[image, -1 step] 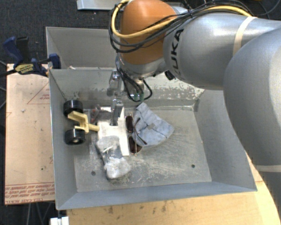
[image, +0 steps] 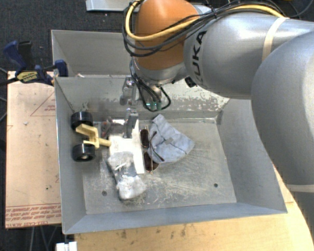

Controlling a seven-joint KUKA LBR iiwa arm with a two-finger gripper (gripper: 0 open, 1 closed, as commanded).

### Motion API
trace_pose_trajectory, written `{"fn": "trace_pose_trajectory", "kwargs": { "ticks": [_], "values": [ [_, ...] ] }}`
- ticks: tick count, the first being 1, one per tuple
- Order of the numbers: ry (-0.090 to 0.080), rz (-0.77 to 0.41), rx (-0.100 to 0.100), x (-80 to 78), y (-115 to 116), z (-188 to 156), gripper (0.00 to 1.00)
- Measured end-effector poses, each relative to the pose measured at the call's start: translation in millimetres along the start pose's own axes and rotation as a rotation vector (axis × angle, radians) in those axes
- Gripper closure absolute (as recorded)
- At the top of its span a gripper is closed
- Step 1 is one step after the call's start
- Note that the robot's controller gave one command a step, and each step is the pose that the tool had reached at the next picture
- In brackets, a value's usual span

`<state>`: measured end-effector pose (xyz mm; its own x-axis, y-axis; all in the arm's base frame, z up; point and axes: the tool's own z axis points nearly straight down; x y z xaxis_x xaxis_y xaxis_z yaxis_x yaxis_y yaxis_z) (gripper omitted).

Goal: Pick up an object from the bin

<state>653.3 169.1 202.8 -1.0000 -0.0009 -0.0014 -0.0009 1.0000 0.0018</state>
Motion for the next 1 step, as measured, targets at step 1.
{"fn": "trace_pose_trajectory", "kwargs": {
  "ticks": [1],
  "values": [
    [-0.009,-0.133,-0.001,-1.4,1.2,23.2,0.00]
  ]
}}
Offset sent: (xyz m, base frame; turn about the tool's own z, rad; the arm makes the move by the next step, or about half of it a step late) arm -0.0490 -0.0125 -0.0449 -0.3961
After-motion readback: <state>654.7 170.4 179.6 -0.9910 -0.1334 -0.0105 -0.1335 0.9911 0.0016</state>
